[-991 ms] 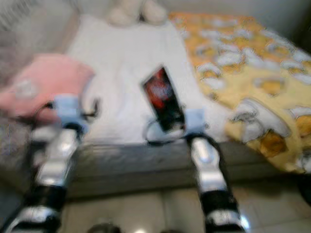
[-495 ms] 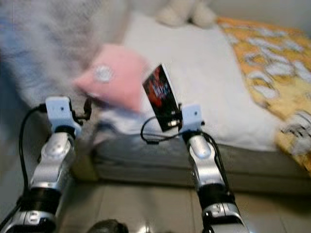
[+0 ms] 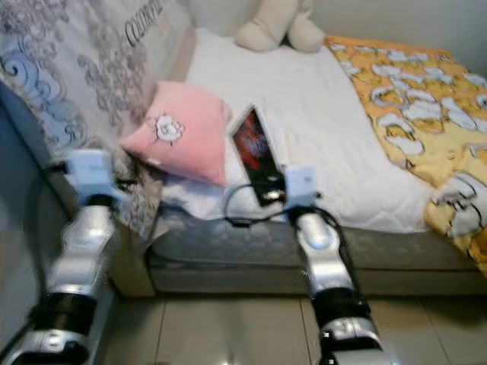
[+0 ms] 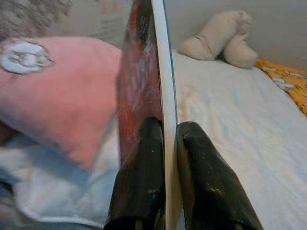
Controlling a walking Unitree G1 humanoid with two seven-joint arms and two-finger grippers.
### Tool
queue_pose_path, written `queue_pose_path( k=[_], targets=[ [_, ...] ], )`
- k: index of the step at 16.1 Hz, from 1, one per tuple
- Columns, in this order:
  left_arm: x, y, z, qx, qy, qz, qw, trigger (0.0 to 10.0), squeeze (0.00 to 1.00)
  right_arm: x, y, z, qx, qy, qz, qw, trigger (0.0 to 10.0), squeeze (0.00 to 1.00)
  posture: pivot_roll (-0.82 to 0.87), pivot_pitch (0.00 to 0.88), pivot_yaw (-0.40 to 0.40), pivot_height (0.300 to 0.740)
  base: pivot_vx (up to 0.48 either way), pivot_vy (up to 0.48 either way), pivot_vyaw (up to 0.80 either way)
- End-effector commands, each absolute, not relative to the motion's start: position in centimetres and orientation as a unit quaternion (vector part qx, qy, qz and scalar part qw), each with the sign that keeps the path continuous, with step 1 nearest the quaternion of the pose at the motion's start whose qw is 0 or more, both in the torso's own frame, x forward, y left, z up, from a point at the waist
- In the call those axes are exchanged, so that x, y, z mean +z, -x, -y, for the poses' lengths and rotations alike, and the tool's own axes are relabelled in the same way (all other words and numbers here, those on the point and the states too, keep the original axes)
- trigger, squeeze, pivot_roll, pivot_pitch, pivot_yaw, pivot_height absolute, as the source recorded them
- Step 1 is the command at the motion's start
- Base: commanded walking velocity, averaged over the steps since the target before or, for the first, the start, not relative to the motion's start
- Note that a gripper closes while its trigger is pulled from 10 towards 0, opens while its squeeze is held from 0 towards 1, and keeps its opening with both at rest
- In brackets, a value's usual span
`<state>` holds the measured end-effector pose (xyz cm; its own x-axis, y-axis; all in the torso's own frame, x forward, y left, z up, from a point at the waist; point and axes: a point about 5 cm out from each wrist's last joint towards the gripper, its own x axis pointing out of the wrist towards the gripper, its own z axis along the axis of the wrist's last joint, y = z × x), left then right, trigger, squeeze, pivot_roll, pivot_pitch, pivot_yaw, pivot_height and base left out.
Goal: Clean up the room
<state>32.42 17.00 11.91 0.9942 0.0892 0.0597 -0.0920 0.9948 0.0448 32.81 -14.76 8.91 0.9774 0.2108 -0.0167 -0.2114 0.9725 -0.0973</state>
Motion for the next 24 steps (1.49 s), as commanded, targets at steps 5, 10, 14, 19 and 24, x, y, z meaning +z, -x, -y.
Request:
queue_pose_path(
  k=[5, 10, 14, 19, 24],
  targets=[
    [12.5, -32.6, -17.4, 0.042, -0.030, 0.036, 0.998, 10.0, 0.00, 10.2, -33.4, 14.2, 0.108, 0.044, 0.030, 0.993, 0.0, 0.00, 0.04, 0.000, -0.066, 0.736, 0.461, 0.000, 0.00],
    [13.2, -32.4, -15.9, -0.003, -0.039, 0.058, 0.998, 10.0, 0.00, 9.9, -33.2, 14.4, 0.103, 0.044, 0.029, 0.993, 0.0, 0.00, 0.04, 0.000, -0.056, 0.736, 0.333, -0.058, 0.00],
    [13.8, -32.1, -15.1, -0.032, -0.027, 0.078, 0.996, 10.0, 0.00, 9.6, -32.7, 14.5, 0.099, 0.041, 0.028, 0.994, 0.0, 0.00, 0.03, 0.000, -0.047, 0.736, 0.000, -0.218, 0.00],
    [13.7, -32.0, -15.5, -0.019, -0.027, 0.068, 0.997, 10.0, 0.00, 9.4, -32.6, 14.6, 0.096, 0.041, 0.026, 0.994, 0.0, 0.00, 0.03, 0.000, -0.047, 0.736, 0.172, -0.229, 0.00],
    [13.6, -31.7, -15.4, -0.018, -0.028, 0.070, 0.997, 10.0, 0.00, 9.2, -32.5, 14.8, 0.099, 0.046, 0.022, 0.994, 0.0, 0.00, 0.04, 0.000, -0.053, 0.736, 0.000, 0.000, 0.00]
  ],
)
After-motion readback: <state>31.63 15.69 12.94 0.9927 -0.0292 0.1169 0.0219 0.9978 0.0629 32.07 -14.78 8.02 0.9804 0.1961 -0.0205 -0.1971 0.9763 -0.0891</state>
